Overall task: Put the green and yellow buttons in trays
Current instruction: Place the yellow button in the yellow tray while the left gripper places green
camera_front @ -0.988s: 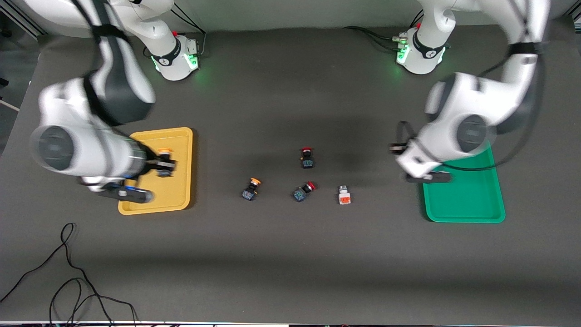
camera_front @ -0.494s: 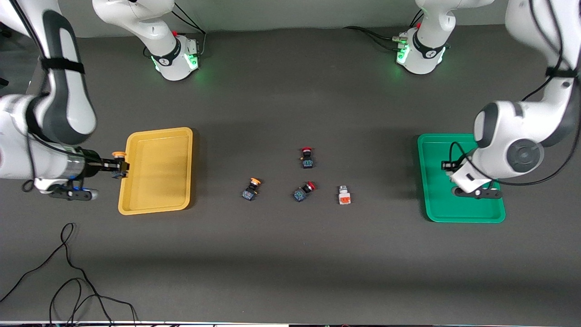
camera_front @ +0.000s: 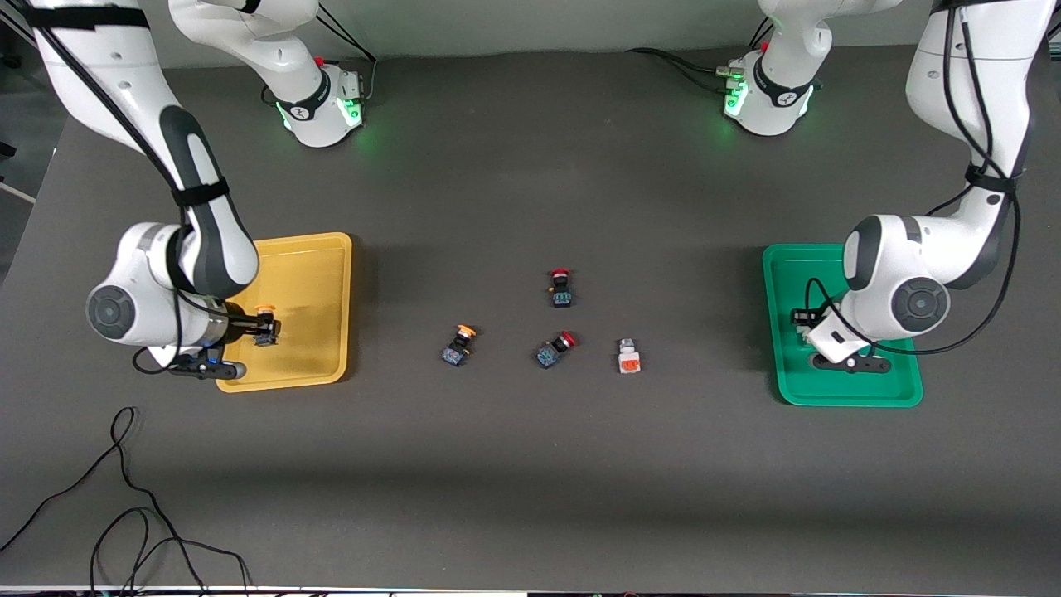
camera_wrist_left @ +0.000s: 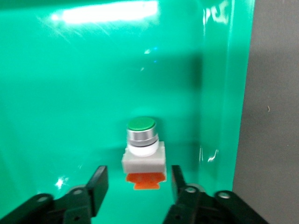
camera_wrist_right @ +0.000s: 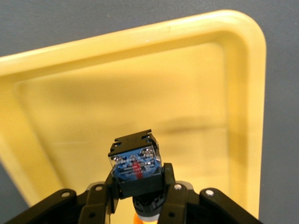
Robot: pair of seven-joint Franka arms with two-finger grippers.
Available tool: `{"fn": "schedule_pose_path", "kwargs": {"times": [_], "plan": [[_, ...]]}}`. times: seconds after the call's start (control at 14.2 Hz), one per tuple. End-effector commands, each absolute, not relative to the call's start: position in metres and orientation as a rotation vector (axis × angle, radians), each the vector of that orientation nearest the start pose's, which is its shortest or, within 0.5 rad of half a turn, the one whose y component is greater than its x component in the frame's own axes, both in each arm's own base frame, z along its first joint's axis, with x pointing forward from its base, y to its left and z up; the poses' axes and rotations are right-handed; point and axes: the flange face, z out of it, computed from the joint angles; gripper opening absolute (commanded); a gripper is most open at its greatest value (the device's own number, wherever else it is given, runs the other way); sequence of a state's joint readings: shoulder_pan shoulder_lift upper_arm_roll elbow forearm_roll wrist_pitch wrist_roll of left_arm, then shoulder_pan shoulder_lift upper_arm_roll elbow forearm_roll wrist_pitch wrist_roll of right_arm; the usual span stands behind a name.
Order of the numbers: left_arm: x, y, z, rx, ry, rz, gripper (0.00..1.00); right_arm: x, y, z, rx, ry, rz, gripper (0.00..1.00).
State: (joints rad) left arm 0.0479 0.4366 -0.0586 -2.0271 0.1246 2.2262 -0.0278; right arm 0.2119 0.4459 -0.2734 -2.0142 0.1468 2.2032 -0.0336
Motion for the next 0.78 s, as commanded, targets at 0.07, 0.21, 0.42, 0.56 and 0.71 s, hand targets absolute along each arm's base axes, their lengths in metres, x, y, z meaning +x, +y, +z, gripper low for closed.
{"fn": "schedule_pose_path", "kwargs": {"times": [0.07,0.21,0.42,0.56,0.71], "plan": [[0.603,0.006,0.297,-3.016,0.087,0.428,1.00,0.581,-0.026,0.233,-3.097,0.141,0.341,0.91],[0.619,0.000,0.335,-3.021,0.079,0.417,1.00,0.585,-0.008,0.263,-3.062,0.144,0.375,1.00],[0.636,-0.038,0.360,-3.084,0.059,0.316,1.00,0.600,0.082,0.315,-3.022,0.177,0.382,1.00],[0.648,-0.095,0.367,-3.105,0.040,0.266,1.00,0.610,0.147,0.337,-3.034,0.300,0.316,1.00],[0.661,-0.165,0.361,-3.103,0.028,0.220,1.00,0.609,0.246,0.321,-3.030,0.328,0.305,1.00]]}}
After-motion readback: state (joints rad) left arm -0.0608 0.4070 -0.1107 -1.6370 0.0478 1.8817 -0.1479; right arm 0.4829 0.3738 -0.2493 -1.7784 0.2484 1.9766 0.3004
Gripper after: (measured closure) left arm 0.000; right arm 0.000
